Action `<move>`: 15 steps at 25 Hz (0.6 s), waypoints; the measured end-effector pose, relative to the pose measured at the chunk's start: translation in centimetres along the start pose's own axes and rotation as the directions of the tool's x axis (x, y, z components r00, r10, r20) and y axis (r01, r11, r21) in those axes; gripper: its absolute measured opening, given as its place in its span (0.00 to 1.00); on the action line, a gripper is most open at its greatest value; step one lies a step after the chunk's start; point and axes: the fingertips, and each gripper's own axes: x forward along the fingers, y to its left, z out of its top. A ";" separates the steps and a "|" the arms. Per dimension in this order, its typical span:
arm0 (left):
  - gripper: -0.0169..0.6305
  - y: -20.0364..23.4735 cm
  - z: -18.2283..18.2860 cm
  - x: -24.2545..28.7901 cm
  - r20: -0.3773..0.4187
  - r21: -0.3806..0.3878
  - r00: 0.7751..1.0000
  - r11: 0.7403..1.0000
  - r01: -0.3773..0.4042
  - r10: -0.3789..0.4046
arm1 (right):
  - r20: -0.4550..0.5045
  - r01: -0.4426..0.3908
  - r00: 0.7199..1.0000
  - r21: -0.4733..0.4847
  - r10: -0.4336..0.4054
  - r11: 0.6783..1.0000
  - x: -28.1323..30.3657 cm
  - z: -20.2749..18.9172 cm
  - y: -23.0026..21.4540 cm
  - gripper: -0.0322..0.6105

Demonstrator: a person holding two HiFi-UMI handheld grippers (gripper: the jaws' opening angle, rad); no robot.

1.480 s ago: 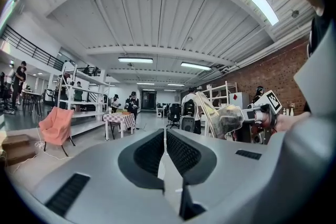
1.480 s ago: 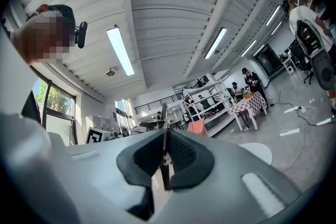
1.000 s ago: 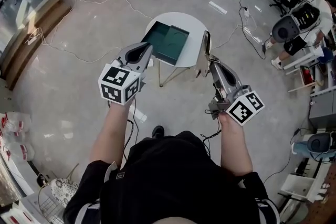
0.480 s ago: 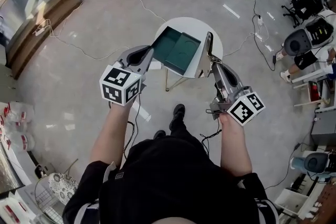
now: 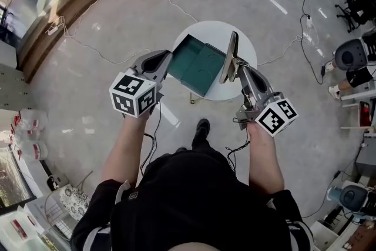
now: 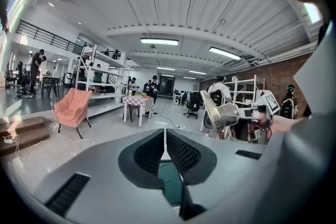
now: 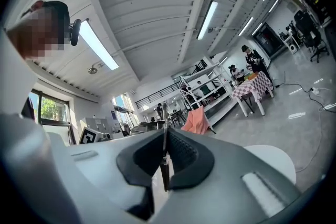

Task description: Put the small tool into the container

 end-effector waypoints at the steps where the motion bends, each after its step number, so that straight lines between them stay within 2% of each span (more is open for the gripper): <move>1: 0.06 0.2 0.4 1.0 -0.006 0.002 1.000 1.000 -0.003 0.004 | -0.001 -0.006 1.000 0.007 0.006 1.000 0.6 0.3 -1.0 0.07; 8: 0.06 -0.4 2.9 5.3 -0.010 0.057 0.999 0.998 -0.030 0.031 | 0.000 -0.038 0.999 0.017 0.038 0.999 2.4 2.3 -5.6 0.07; 15: 0.06 2.1 3.5 7.0 -0.003 0.046 0.999 0.998 -0.051 0.051 | -0.044 -0.060 0.997 -0.014 0.059 0.998 6.5 2.6 -6.9 0.07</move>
